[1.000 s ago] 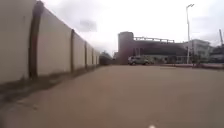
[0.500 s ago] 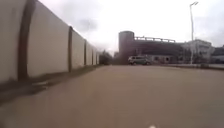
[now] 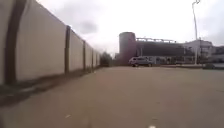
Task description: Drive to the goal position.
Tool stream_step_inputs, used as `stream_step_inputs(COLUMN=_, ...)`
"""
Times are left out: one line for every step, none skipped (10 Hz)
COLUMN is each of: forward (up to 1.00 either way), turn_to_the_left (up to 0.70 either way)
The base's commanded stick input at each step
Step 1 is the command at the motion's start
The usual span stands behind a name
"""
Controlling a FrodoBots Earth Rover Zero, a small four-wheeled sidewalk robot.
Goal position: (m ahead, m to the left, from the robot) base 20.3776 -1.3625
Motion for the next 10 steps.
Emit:
stream_step_inputs(forward=1.0, turn_to_the_left=0.0)
stream_step_inputs(forward=1.0, turn_to_the_left=0.0)
stream_step_inputs(forward=1.0, turn_to_the_left=0.0)
stream_step_inputs(forward=1.0, turn_to_the_left=0.0)
stream_step_inputs(forward=1.0, turn_to_the_left=0.0)
stream_step_inputs(forward=1.0, turn_to_the_left=0.0)
stream_step_inputs(forward=1.0, turn_to_the_left=0.0)
stream_step_inputs(forward=1.0, turn_to_the_left=0.0)
stream_step_inputs(forward=1.0, turn_to_the_left=0.0)
stream_step_inputs(forward=1.0, turn_to_the_left=0.0)
